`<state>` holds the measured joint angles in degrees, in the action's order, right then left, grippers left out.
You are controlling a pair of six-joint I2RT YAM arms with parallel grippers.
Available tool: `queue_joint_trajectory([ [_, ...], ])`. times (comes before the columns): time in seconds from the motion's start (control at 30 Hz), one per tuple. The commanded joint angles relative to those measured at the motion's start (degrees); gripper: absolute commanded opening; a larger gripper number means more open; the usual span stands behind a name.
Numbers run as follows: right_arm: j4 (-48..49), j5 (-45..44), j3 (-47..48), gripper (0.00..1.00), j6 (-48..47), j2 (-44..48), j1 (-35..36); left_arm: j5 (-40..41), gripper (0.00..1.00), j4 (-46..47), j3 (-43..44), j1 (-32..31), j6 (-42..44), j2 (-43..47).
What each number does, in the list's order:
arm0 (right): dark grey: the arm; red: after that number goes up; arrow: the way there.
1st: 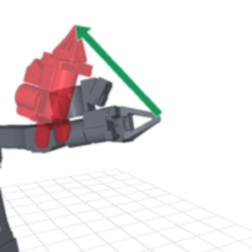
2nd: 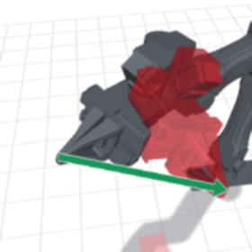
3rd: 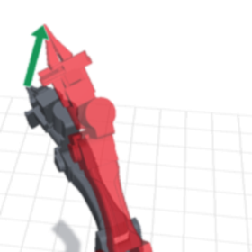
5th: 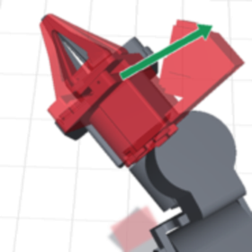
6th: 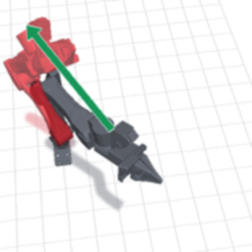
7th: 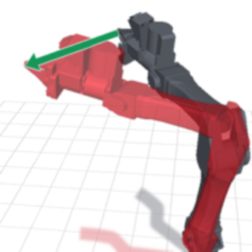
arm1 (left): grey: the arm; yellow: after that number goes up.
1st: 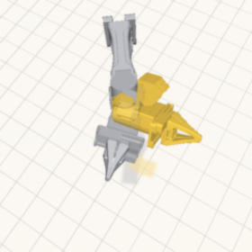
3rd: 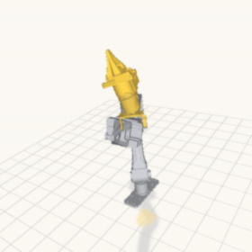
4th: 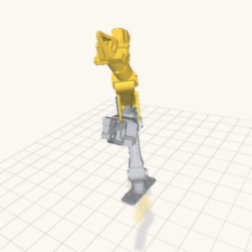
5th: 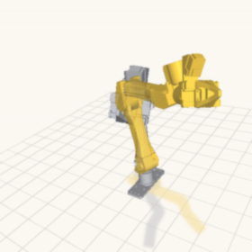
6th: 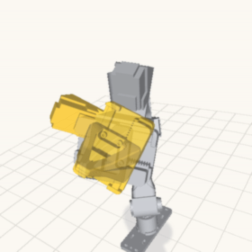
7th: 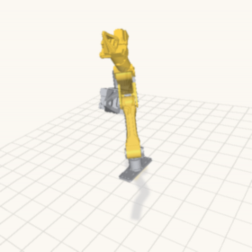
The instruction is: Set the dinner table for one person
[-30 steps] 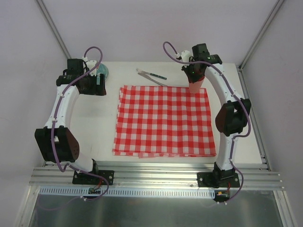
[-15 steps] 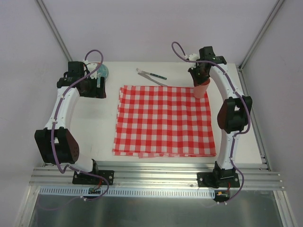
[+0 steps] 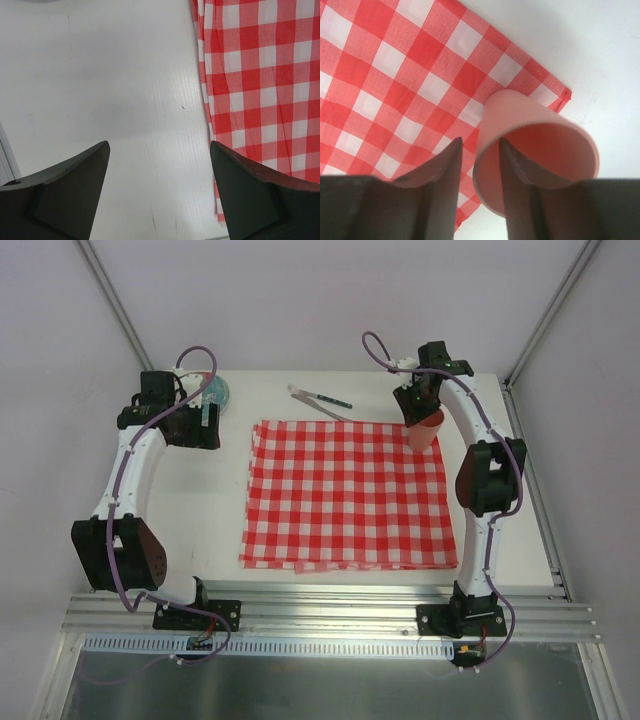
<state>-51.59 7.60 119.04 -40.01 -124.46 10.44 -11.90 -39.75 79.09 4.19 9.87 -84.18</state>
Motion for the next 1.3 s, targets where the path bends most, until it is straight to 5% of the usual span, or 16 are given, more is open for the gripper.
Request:
queue_joint_trajectory([
  [0.0, 0.00, -1.27, 0.67, 0.46, 0.46, 2.98, -0.33, -0.05, 0.82, -0.42, -0.08, 0.82, 0.50, 2.18],
  [0.3, 0.09, -1.62, -1.71, 0.69, 2.74, 12.66, -0.42, 0.65, 0.93, 0.55, 4.75, 1.52, 0.94, -1.51],
  [0.43, 1.31, -2.23, -2.59, 0.82, 3.27, 17.67, 0.89, 1.88, 0.96, 1.07, 14.83, 2.05, 1.47, -9.30],
  [0.83, -1.84, 0.14, -10.48, 0.84, -0.24, 27.43, 17.42, 7.34, 0.92, 1.16, 37.27, 8.63, -2.83, -35.25],
  [1.03, -5.44, 0.05, -15.50, 0.84, -0.60, 28.57, 19.44, -1.51, 0.92, 1.51, 37.37, 17.43, -9.77, -38.51],
  [1.27, -10.88, -2.31, -13.76, 0.84, -0.51, 25.07, 20.68, -12.96, 0.87, 5.46, 39.82, 19.98, -21.64, -46.32],
])
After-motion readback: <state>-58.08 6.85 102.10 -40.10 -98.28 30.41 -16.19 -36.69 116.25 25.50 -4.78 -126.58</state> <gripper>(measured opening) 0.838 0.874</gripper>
